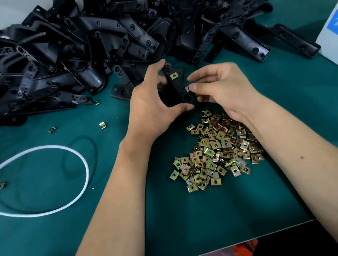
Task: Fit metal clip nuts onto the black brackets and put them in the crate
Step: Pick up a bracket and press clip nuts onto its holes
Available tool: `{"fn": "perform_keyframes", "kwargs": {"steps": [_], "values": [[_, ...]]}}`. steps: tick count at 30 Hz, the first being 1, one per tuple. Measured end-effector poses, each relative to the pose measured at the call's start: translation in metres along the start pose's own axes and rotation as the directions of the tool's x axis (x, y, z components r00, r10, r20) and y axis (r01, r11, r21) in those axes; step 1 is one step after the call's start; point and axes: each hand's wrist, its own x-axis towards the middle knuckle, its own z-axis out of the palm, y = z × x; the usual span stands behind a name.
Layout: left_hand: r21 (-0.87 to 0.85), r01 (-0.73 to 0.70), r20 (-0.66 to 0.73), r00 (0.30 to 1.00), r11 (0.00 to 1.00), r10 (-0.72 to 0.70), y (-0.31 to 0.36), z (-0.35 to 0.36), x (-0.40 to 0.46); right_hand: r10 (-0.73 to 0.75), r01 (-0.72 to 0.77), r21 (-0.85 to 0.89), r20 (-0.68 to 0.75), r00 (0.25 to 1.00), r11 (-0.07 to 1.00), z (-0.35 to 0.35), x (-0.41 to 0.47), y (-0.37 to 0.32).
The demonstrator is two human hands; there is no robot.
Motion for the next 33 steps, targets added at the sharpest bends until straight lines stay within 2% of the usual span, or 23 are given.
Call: {"fn": "perform_keyframes", "kwargs": {"steps": [7, 21, 26, 29, 33], "values": [[0.044, -0.018, -0.023, 1.0, 0.999, 0.019, 0.008, 0.0, -0.001, 0.028, -0.028, 0.089, 0.009, 1.0, 0.996, 0.0, -0.001, -0.001], [0.059, -0.019, -0.035, 0.999, 0.998, 0.021, 0.015, 0.003, -0.004, -0.082, 0.085, -0.055, 0.047, 0.996, 0.995, 0.004, -0.005, -0.002], [0.065, 0.03, -0.083, 0.996, 0.997, -0.024, 0.015, 0.006, -0.002, -0.193, 0.186, -0.185, -0.024, 0.981, 0.965, 0.008, -0.005, 0.002], [0.084, 0.072, -0.126, 0.99, 0.994, -0.061, 0.016, 0.008, -0.002, -0.218, 0.193, -0.22, -0.094, 0.971, 0.956, 0.012, -0.005, 0.003], [0.118, 0.094, -0.169, 0.983, 0.989, -0.073, 0.017, 0.012, -0.005, -0.283, 0.214, -0.45, -0.091, 0.955, 0.867, 0.023, -0.008, 0.004]]}}
